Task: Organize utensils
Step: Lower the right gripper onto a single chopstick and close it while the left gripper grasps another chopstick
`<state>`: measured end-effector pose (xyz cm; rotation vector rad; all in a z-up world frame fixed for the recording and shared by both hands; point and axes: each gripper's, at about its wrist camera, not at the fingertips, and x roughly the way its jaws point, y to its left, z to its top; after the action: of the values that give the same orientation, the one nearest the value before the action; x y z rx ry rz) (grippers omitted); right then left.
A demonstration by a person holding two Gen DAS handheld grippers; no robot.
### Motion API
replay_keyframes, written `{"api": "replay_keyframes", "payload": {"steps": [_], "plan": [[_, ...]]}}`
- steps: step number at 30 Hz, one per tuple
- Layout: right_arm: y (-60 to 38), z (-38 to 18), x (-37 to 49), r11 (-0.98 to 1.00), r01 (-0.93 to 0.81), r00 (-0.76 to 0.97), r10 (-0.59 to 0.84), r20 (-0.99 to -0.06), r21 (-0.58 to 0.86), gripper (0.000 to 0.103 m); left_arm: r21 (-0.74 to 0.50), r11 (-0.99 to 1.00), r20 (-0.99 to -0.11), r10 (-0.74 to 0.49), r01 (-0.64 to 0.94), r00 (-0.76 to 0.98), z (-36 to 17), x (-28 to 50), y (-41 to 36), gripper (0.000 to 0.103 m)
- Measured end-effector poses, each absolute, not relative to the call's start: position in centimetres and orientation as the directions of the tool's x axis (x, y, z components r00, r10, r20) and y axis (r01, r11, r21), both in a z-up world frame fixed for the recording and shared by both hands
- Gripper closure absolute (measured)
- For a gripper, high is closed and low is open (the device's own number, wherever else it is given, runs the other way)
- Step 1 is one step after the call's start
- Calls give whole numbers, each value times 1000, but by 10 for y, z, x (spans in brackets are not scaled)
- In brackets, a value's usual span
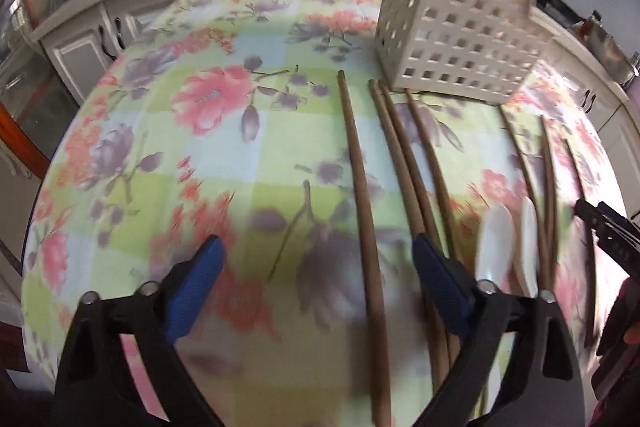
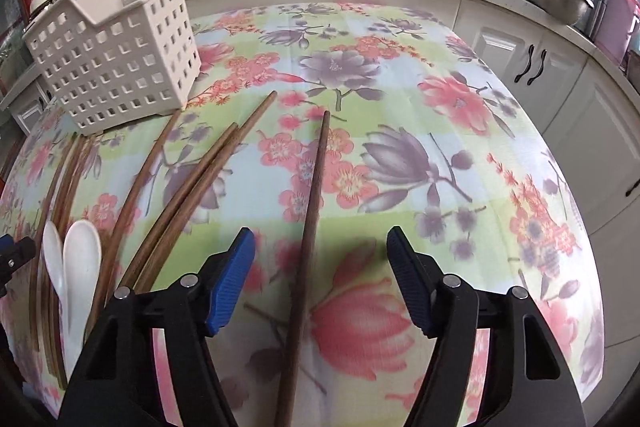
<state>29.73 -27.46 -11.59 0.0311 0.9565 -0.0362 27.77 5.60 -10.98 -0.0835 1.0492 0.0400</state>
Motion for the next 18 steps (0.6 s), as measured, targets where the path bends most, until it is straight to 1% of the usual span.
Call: {"api": "replay_keyframes", "payload": {"steps": [1, 2, 3, 4, 6, 10, 11, 12, 13, 15, 16, 17, 18], "plan": [[-276, -116, 301, 999, 47, 575, -16, -818, 13, 44, -38, 996, -870, 5, -76, 493, -112, 284, 56, 17], [-277, -116, 305, 999, 48, 573, -16, -819, 14, 48, -16, 997, -867, 26, -80, 498, -112, 290, 56, 19], [-277, -115, 308, 999, 46, 571, -15, -821, 14, 50, 2, 997, -865, 42, -80, 500, -113, 298, 56, 22], [-277, -115, 312, 999, 43, 570, -12, -822, 15, 51, 5, 997, -864, 43, -77, 502, -112, 303, 55, 22], [-276, -114, 317, 999, 34, 568, -7, -823, 15, 57, 3, 997, -864, 42, -79, 502, -111, 314, 56, 27], [-272, -113, 322, 1000, 18, 571, -5, -821, 7, 62, 8, 997, -864, 46, -77, 501, -109, 329, 53, 36], [-271, -113, 323, 1000, 16, 571, -3, -821, 8, 63, 9, 997, -864, 45, -74, 501, -109, 332, 51, 40], [-272, -113, 324, 1000, 14, 571, 0, -821, 10, 64, 12, 998, -863, 43, -65, 503, -108, 333, 48, 47], [-272, -113, 325, 1000, 12, 573, 1, -820, 10, 64, 16, 998, -863, 41, -55, 504, -107, 333, 44, 51], [-271, -113, 325, 1000, 10, 578, 5, -816, 13, 68, 18, 999, -863, 31, -31, 505, -106, 335, 37, 66], [-271, -113, 324, 1000, 10, 580, 7, -815, 16, 68, 19, 1000, -862, 27, -22, 506, -106, 335, 35, 69], [-271, -113, 323, 1000, 10, 583, 7, -813, 15, 71, 19, 1000, -862, 23, -14, 507, -105, 336, 33, 75], [-270, -113, 322, 1000, 9, 585, 5, -811, 13, 75, 18, 1000, -861, 22, -13, 509, -105, 336, 31, 78]]}}
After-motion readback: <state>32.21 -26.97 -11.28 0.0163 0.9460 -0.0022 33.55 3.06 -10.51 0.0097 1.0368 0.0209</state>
